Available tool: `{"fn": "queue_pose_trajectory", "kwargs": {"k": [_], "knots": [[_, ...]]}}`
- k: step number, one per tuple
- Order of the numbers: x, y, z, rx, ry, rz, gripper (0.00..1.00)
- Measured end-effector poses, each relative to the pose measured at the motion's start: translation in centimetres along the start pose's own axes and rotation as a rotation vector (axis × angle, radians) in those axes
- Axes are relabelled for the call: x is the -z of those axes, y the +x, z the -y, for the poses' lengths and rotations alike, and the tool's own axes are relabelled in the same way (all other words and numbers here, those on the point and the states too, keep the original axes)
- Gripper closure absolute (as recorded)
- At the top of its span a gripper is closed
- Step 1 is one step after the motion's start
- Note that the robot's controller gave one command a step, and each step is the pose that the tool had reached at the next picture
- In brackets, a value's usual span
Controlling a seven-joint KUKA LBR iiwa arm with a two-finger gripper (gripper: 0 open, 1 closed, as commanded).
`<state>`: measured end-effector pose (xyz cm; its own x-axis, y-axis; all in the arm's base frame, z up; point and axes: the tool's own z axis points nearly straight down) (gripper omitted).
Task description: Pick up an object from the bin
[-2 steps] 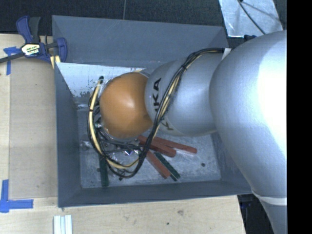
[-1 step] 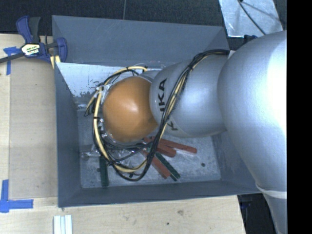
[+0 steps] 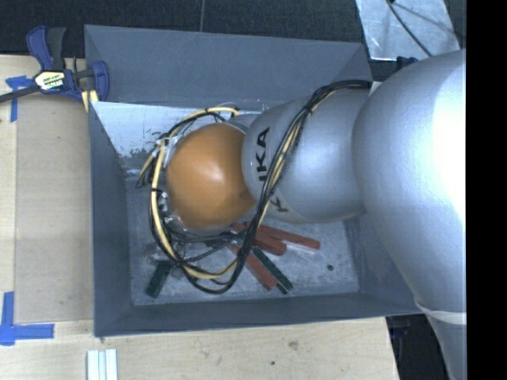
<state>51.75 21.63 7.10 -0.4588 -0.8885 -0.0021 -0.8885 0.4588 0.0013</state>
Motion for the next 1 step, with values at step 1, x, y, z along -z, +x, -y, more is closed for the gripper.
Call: {"fn": "queue_pose_trajectory", "kwargs": {"k": [1], "knots": [[8.98,-0.94,0.78,0.002,0.009,0.008,1.00]]}}
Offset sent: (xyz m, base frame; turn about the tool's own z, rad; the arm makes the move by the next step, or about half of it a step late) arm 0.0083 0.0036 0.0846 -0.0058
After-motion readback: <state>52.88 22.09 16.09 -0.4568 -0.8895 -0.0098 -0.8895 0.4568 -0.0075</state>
